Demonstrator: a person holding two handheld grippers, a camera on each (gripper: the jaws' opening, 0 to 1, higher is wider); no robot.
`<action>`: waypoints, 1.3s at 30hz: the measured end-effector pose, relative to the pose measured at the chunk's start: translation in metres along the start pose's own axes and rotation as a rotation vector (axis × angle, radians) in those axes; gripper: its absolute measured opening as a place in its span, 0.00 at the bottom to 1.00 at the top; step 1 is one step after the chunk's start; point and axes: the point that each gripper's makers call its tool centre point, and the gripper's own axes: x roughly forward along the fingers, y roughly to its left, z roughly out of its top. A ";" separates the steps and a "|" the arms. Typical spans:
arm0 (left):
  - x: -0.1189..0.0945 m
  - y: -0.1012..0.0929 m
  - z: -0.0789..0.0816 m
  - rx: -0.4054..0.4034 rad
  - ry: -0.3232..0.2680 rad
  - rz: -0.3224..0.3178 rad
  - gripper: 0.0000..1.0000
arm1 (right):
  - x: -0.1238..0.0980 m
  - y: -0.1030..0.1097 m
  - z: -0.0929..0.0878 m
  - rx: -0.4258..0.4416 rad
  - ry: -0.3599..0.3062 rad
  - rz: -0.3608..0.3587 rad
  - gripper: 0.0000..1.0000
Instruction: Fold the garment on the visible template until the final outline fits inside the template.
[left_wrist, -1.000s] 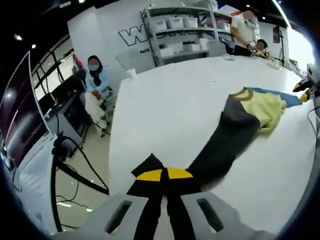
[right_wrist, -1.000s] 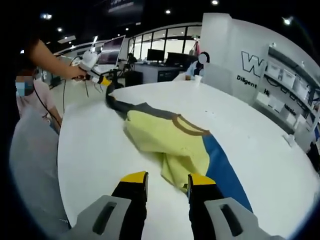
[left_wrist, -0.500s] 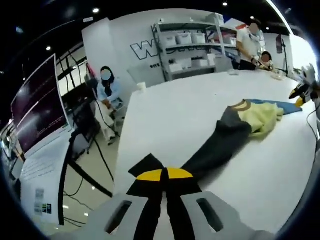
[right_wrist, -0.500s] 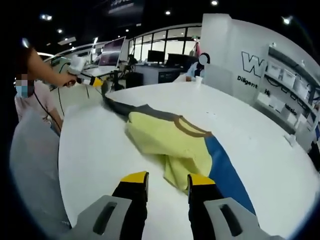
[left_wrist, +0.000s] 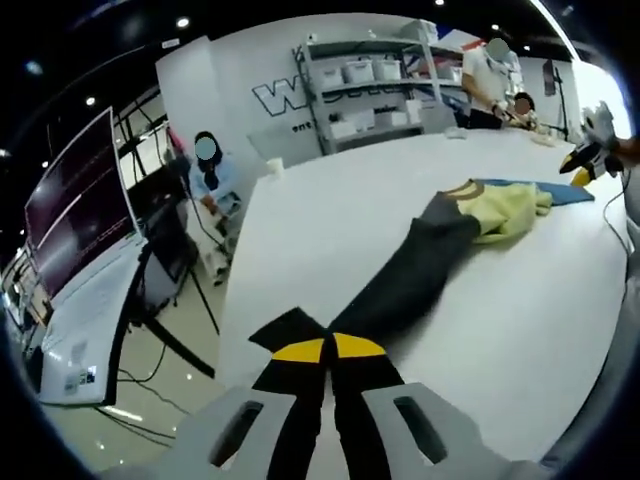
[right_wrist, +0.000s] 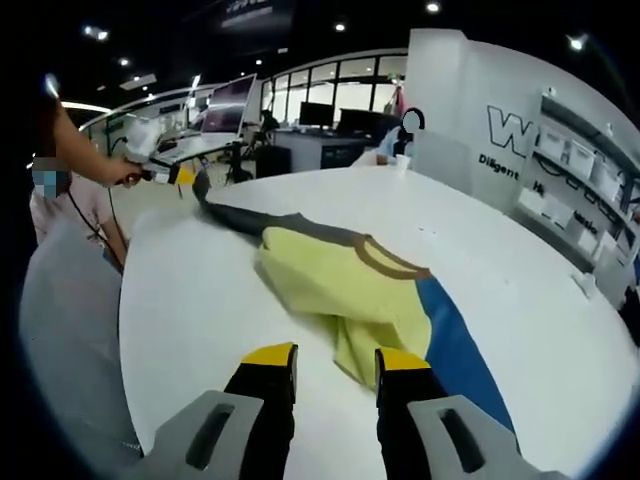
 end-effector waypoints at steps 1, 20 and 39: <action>-0.001 -0.001 -0.003 -0.003 0.007 0.000 0.07 | 0.000 0.000 0.000 -0.001 0.000 0.001 0.25; -0.015 -0.003 -0.040 0.041 0.118 -0.005 0.18 | 0.002 0.004 -0.003 0.009 0.002 0.009 0.26; 0.025 -0.075 -0.004 0.159 0.071 -0.225 0.24 | -0.001 0.006 -0.037 0.037 0.064 0.012 0.28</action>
